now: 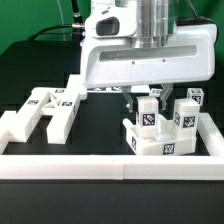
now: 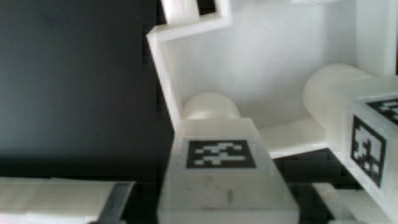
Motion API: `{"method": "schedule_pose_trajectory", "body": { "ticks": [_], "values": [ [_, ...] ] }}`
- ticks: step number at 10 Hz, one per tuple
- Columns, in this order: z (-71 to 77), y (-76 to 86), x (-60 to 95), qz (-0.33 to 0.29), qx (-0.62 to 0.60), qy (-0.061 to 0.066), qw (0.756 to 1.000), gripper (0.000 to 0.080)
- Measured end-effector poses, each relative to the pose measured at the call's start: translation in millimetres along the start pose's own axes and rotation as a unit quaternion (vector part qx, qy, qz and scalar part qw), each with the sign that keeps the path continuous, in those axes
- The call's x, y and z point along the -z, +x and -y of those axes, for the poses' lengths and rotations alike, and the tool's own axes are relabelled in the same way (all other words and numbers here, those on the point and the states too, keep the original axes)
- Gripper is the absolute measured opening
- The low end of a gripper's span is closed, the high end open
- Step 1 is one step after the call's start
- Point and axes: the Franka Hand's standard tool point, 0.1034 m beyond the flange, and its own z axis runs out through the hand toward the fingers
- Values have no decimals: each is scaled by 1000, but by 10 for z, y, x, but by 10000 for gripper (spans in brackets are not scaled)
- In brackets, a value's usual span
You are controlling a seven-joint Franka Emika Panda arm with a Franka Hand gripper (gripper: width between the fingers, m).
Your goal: Assemble chair
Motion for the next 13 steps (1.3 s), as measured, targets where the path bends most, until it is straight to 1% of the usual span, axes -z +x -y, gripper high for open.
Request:
{"method": "schedule_pose_trajectory", "body": {
  "ticks": [1, 2, 3, 4, 5, 8, 9, 10, 11, 12, 13],
  "values": [
    [8, 38, -8, 0, -31, 1, 1000, 289],
    [23, 85, -16, -3, -94, 2, 996, 289],
    [25, 118, -19, -6, -150, 6, 989, 289],
    [30, 126, -20, -8, -200, 6, 980, 289],
    [40, 127, -22, -8, -243, 7, 970, 289],
    [90, 126, -27, -6, -377, 9, 926, 290],
    [106, 125, -28, -6, -393, 9, 919, 290],
    [114, 125, -29, -5, -436, 11, 900, 290],
    [116, 125, -29, -4, -449, 12, 893, 290],
    [117, 124, -30, -4, -445, 12, 896, 290],
    [114, 124, -29, -4, -427, 12, 904, 396]
  ]
}}
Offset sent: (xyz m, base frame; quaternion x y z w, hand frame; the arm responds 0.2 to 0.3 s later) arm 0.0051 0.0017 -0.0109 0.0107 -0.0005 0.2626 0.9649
